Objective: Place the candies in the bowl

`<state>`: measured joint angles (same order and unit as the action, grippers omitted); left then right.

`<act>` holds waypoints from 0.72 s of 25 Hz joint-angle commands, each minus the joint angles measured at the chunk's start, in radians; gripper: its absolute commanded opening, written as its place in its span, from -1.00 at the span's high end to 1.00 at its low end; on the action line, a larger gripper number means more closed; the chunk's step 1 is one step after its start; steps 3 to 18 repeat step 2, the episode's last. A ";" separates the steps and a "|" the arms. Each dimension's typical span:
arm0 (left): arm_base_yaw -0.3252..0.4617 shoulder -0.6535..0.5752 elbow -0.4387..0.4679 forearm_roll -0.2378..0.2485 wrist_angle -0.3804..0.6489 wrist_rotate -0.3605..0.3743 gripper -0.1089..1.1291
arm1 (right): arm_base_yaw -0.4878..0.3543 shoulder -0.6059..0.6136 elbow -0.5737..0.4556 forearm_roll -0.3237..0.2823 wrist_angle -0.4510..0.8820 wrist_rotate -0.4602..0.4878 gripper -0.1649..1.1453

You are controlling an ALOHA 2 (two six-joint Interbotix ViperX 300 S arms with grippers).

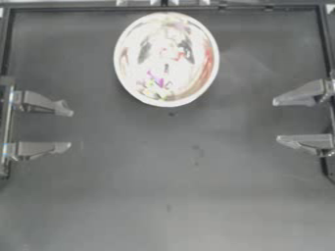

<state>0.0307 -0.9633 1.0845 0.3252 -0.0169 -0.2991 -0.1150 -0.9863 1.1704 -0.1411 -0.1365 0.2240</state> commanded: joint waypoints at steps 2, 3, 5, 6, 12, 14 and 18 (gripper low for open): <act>0.000 -0.038 0.017 0.002 -0.008 0.000 -0.64 | -0.003 -0.015 -0.018 -0.003 0.002 -0.002 -0.72; 0.000 -0.038 0.017 0.002 -0.008 0.000 -0.64 | -0.003 -0.015 -0.018 -0.003 0.002 -0.002 -0.72; 0.000 -0.038 0.017 0.002 -0.008 0.000 -0.64 | -0.003 -0.015 -0.018 -0.003 0.002 -0.002 -0.72; 0.000 -0.038 0.017 0.002 -0.008 0.000 -0.64 | -0.003 -0.015 -0.018 -0.003 0.002 -0.002 -0.72; 0.000 -0.038 0.017 0.002 -0.008 0.000 -0.64 | -0.003 -0.015 -0.018 -0.003 0.002 -0.002 -0.72; 0.000 -0.038 0.017 0.002 -0.008 0.000 -0.64 | -0.003 -0.015 -0.018 -0.003 0.002 -0.002 -0.72; 0.000 -0.038 0.017 0.002 -0.008 0.000 -0.64 | -0.003 -0.015 -0.018 -0.003 0.002 -0.002 -0.72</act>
